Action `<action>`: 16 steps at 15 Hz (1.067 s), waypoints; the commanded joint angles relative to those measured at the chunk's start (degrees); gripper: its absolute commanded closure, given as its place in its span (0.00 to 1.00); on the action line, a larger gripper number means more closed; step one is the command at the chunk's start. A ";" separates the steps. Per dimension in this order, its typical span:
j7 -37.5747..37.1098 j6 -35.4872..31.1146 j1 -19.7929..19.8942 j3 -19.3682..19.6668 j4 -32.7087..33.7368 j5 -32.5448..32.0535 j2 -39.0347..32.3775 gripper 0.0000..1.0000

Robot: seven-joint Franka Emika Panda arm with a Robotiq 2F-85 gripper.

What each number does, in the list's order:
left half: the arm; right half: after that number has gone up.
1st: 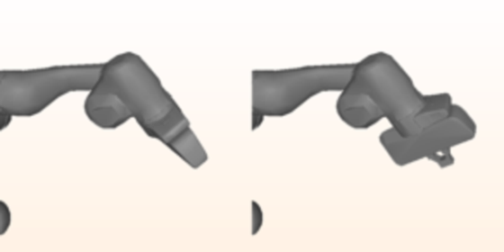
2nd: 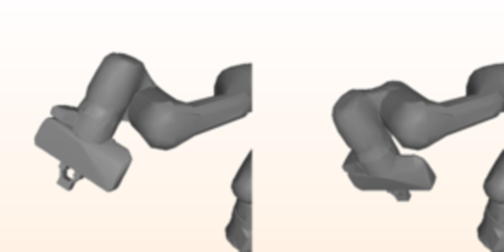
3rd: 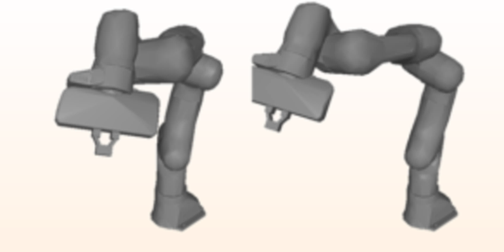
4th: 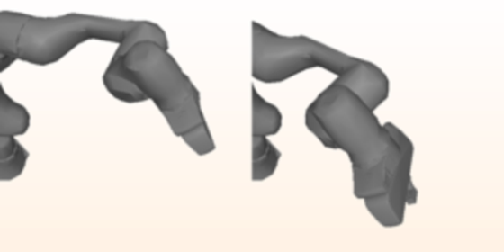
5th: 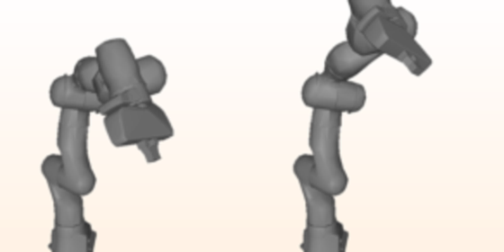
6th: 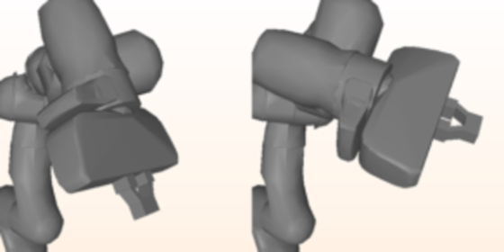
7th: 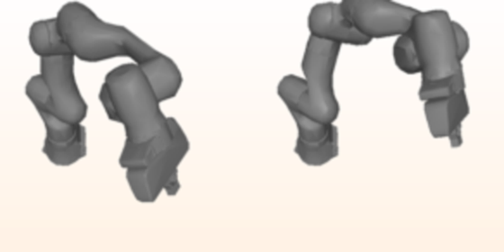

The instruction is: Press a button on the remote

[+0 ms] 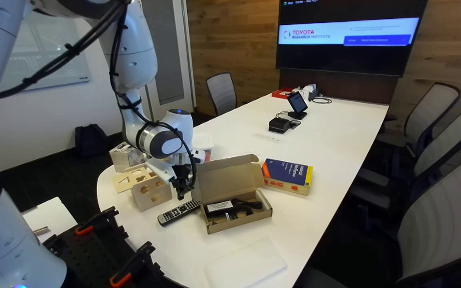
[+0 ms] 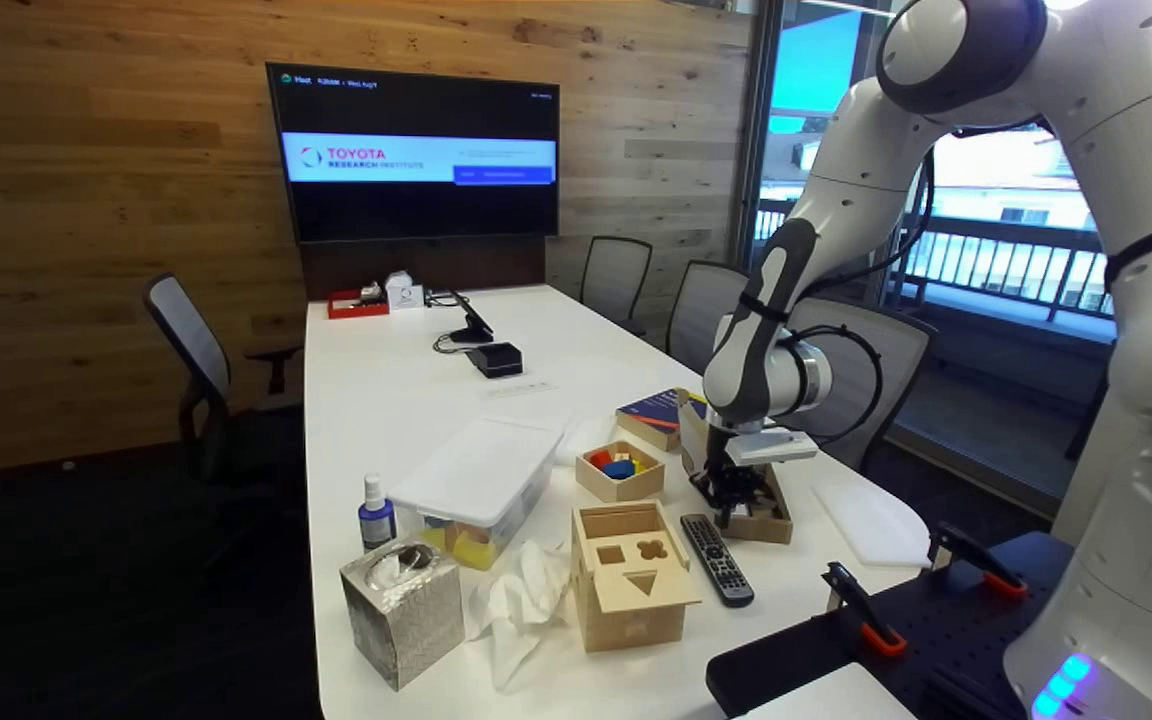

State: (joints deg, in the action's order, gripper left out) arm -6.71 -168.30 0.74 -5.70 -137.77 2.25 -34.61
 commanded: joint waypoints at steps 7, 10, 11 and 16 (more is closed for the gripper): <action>3.96 -2.89 4.93 -3.34 4.45 2.99 -7.81 1.00; 4.07 -2.40 5.05 -3.36 6.32 2.69 -9.19 1.00; 4.16 -2.15 5.13 -3.53 6.92 2.68 -9.60 1.00; 3.71 -1.98 5.24 -3.76 7.35 3.02 -10.24 1.00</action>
State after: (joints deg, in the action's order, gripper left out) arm -4.65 -170.09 4.95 -8.45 -130.58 3.74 -44.55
